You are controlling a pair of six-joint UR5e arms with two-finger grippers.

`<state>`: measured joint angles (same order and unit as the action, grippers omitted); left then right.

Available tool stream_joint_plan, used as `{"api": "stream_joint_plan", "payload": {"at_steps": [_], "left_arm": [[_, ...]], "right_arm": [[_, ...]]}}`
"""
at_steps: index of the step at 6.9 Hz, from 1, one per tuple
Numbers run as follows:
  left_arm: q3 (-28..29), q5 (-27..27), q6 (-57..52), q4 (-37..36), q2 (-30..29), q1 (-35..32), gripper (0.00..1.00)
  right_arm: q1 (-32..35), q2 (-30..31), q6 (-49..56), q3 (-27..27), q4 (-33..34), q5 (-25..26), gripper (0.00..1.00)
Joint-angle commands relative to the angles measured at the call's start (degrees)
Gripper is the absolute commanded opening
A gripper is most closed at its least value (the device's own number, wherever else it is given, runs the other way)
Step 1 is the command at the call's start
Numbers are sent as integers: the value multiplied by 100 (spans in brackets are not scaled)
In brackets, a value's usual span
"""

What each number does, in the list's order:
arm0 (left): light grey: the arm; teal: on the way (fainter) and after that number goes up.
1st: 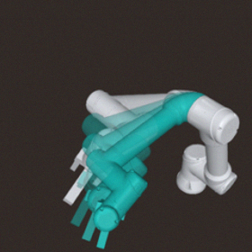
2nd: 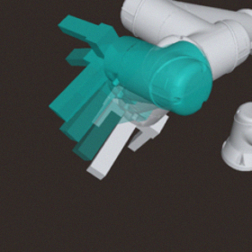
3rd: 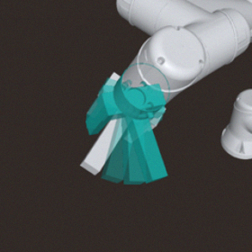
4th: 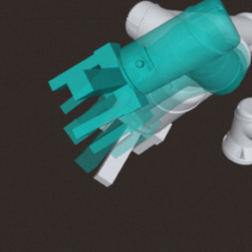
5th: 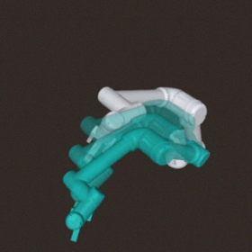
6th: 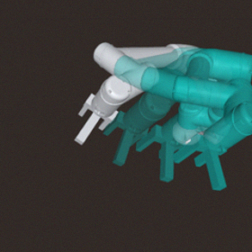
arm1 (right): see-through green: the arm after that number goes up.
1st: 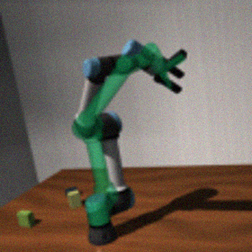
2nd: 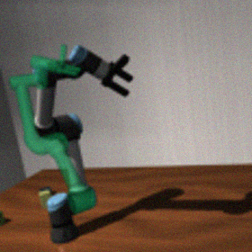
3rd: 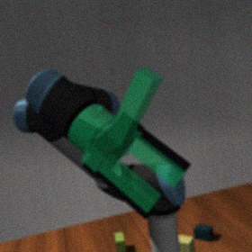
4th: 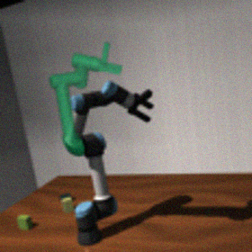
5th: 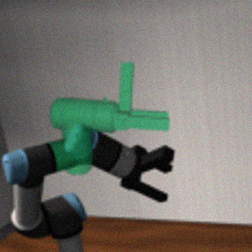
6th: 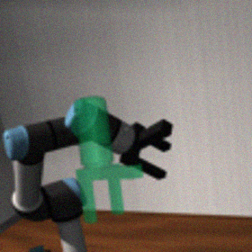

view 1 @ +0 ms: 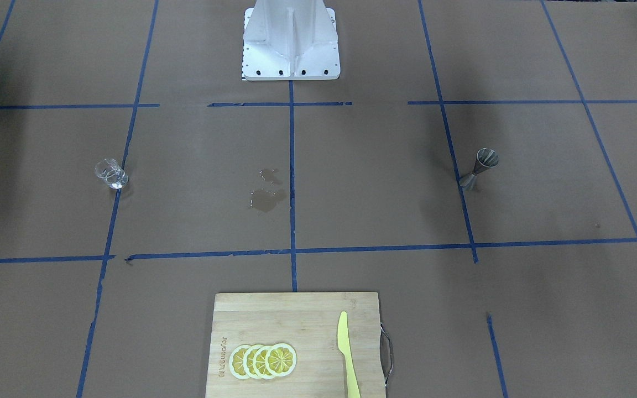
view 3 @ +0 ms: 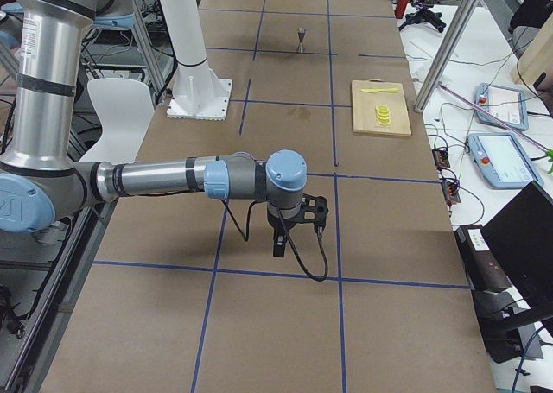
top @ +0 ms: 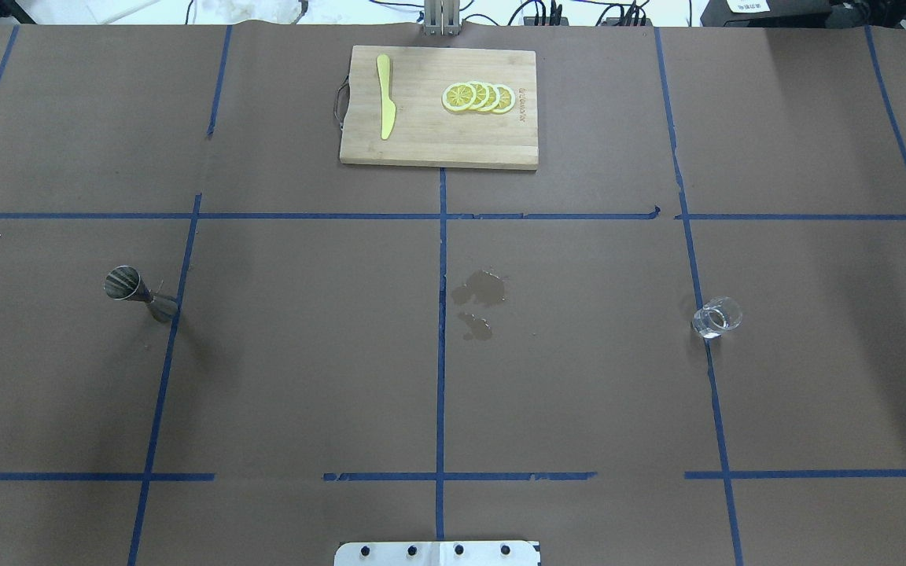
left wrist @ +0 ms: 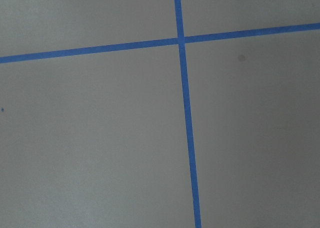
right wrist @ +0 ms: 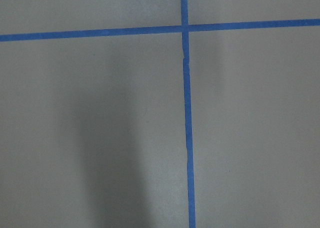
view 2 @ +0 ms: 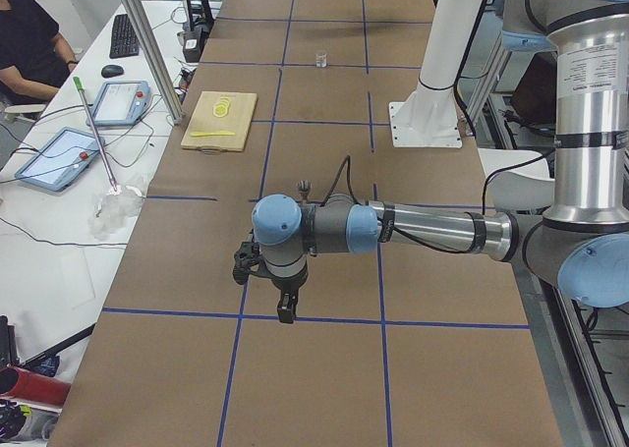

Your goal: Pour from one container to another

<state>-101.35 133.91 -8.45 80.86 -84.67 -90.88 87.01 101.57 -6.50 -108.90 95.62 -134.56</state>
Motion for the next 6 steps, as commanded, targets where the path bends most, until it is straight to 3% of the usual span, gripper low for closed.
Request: {"api": "stream_joint_plan", "payload": {"at_steps": [1,6], "left_arm": [[-7,13,-16,-8,-14,0,100],[63,48,19,201,-199,0,100]], "right_arm": [[0,-5,-9,9,0,0,100],[0,-14,0,26,-9,-26,100]]}}
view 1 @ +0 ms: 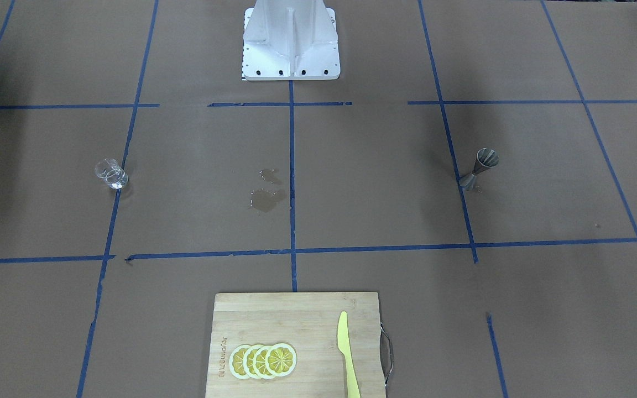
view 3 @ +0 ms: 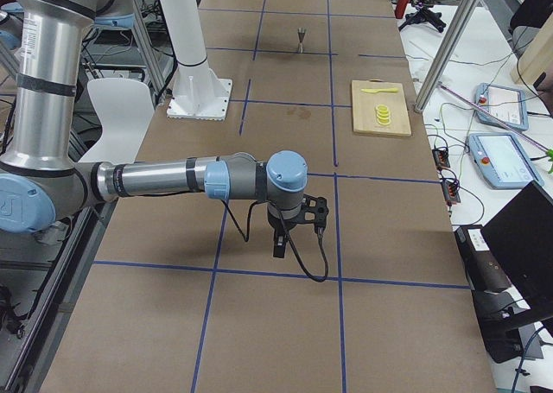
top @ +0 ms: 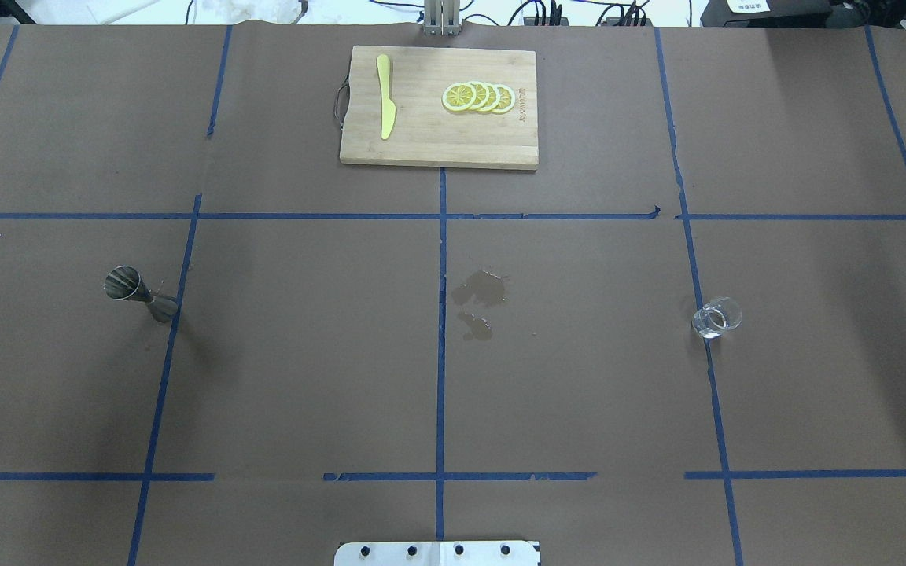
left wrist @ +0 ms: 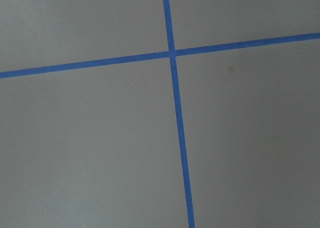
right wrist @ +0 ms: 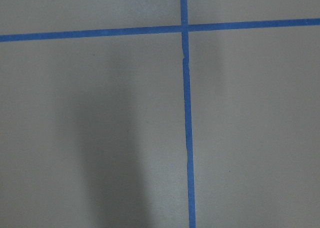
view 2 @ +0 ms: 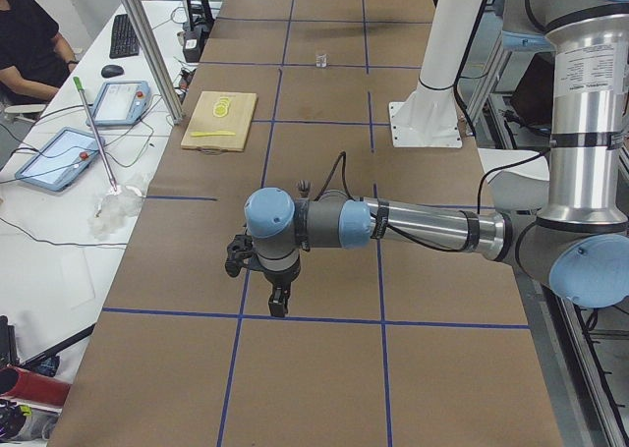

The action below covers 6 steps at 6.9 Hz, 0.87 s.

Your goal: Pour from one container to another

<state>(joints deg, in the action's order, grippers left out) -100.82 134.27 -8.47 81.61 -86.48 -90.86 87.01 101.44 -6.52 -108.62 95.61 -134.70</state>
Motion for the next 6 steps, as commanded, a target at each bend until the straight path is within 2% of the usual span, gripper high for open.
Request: {"api": "stream_joint_plan", "payload": {"at_steps": [1,2,3,5,6], "left_arm": [[-16,2,-5,214,-44,-1,100],[62,2,-5,511,-44,7,100],[115,2,12,523,-61,7,100],[63,20,3,558,-105,191,100],[89,272,56,567,-192,262,100]], "right_arm": [[0,-19,-16,-27,2,-30,100],[-9,-36,-16,-45,-85,-30,100],[-9,-45,-34,16,-460,-22,100],[-9,-37,-25,77,-587,5,100],[-9,-45,-16,165,-596,14,100]]}}
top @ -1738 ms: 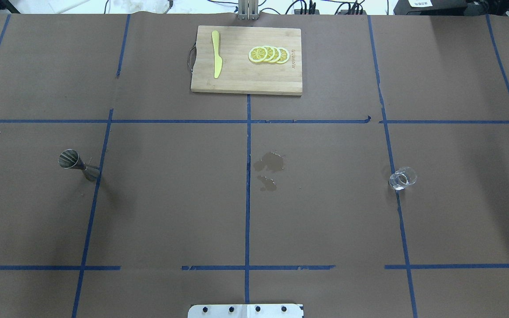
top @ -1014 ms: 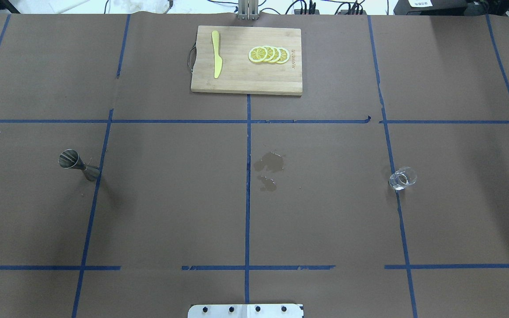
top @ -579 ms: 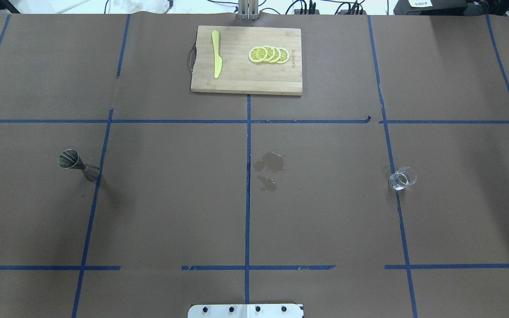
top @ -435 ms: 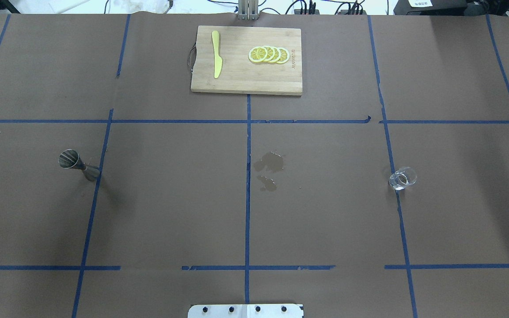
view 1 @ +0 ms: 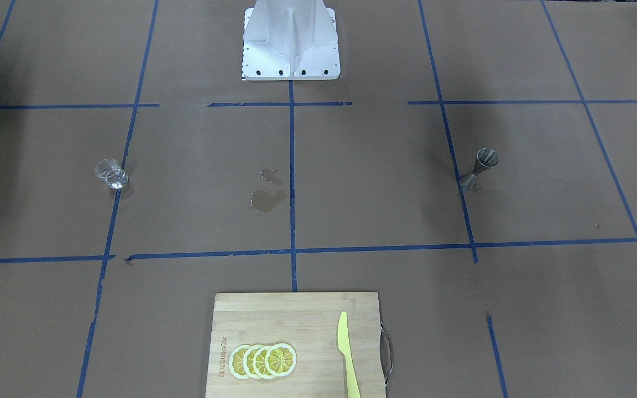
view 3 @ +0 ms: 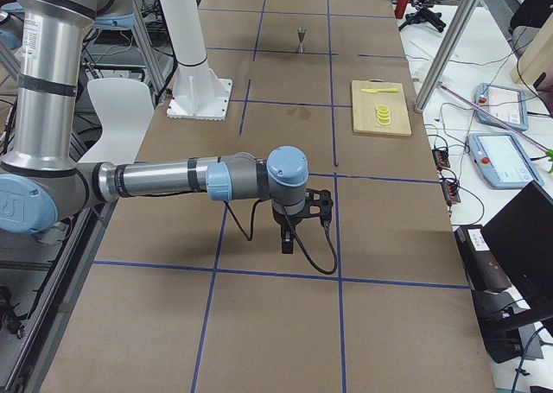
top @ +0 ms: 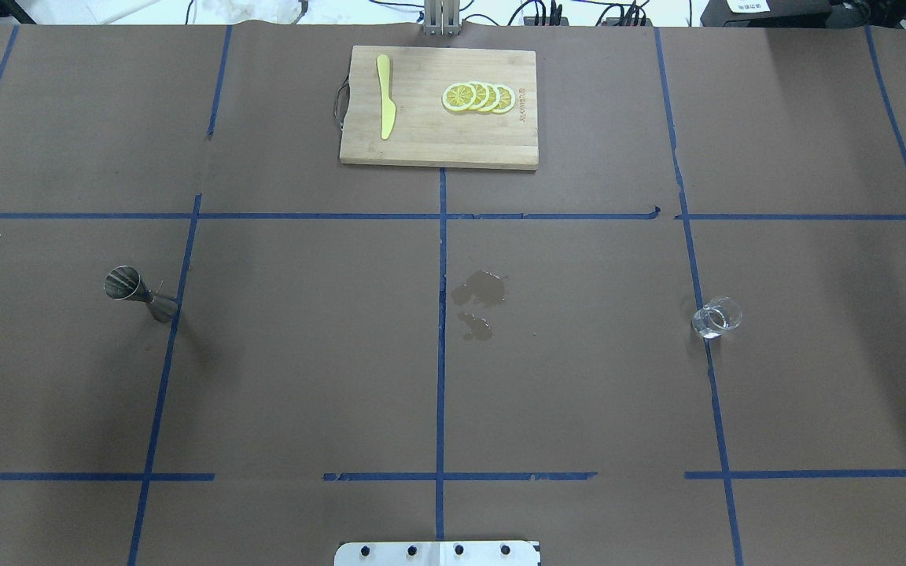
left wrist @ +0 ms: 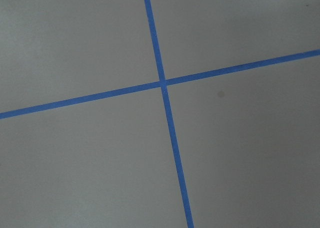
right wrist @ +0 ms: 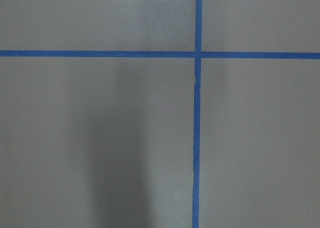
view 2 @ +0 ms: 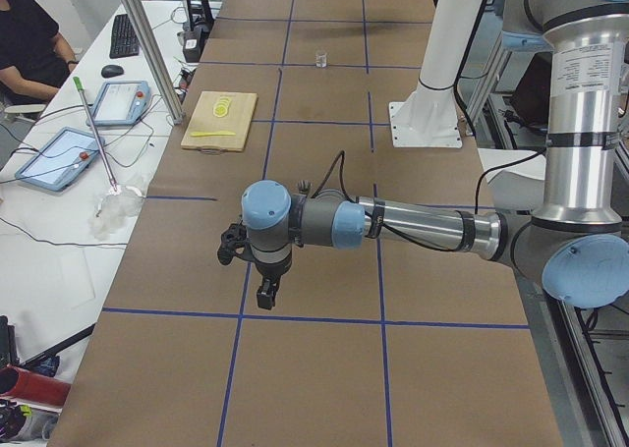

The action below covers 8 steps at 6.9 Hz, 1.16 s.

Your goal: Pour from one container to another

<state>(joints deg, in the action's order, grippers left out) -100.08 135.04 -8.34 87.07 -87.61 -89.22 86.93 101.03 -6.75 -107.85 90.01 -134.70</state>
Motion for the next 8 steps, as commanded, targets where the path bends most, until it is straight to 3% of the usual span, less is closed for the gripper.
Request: {"api": "stream_joint_plan", "payload": {"at_steps": [1,3,5,7,8], "left_arm": [[50,668,486,186,-98,115,100],[268,664,1524,1962,-98,587,100],[165,447,3241,3169,-203,1404,100],[-71,-1277,4248,4139,-143,2404,100],[-456,-1574,4600,4195,-29,2601,100]], "right_arm": [[-18,-4,16,97,-62,5,100],[-26,13,8,220,-456,23,100],[-35,13,-1,220,-458,14,100],[-44,13,-10,220,-449,-4,100],[-44,13,-10,220,-458,-4,100]]}}
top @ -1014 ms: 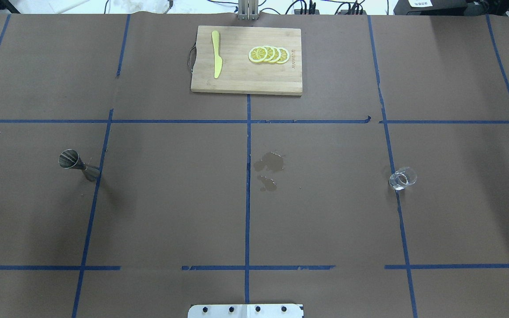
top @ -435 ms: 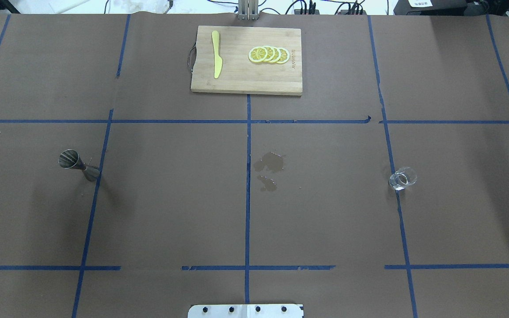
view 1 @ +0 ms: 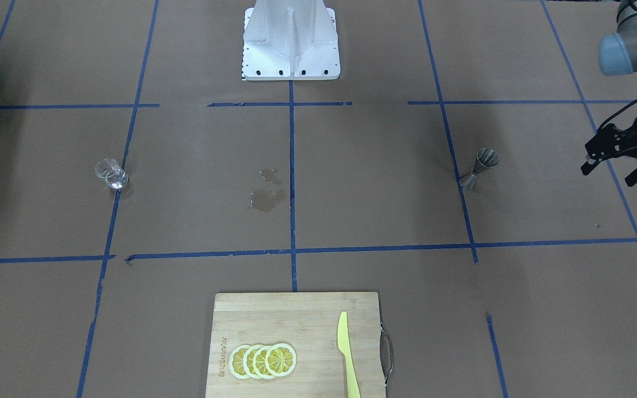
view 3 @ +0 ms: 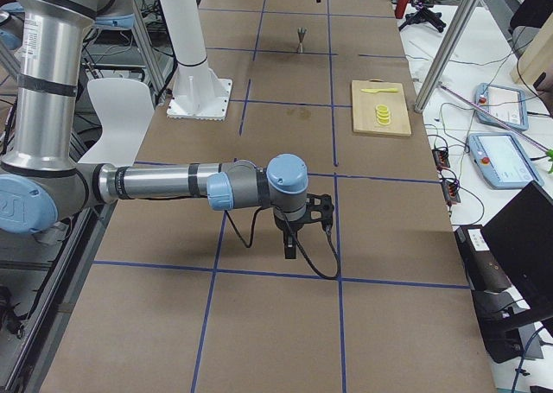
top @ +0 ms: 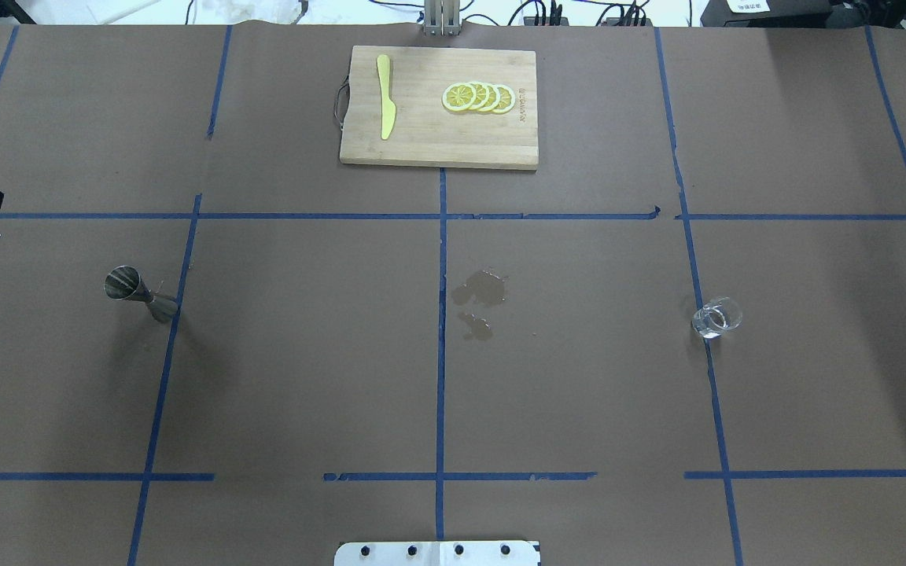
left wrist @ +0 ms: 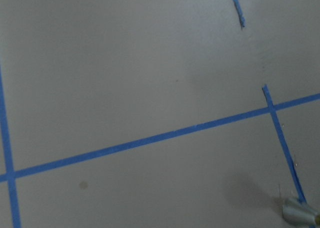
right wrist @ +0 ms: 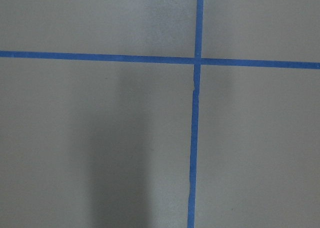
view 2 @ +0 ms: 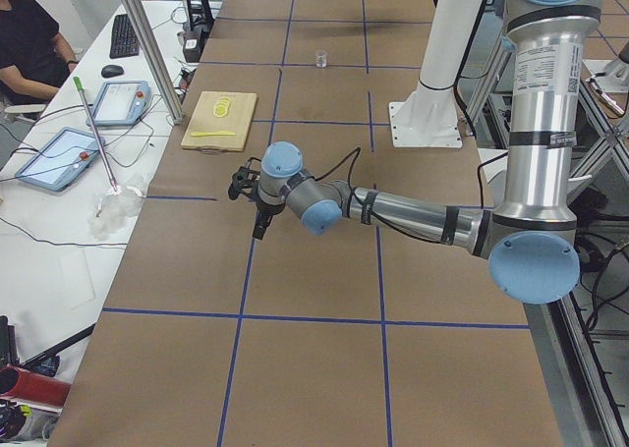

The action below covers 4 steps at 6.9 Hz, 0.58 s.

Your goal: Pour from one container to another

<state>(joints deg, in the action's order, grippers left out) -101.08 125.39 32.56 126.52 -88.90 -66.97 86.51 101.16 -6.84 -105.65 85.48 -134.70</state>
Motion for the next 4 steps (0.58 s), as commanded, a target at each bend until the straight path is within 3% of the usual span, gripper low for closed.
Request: {"api": "stream_joint_plan", "payload": {"at_steps": [1,3,4], "left_arm": [[-673,-778,1019,520,310,700,100],[-1254,-2634,1917,1302,1161,2023,100],[-1613,-2808,2538,1314,1208,2335,98]], "right_arm": [[-2,-9,-1,0,4,-4,100],[-11,-17,-1,0,4,13,100],[-11,-18,-1,9,4,14,100]]}}
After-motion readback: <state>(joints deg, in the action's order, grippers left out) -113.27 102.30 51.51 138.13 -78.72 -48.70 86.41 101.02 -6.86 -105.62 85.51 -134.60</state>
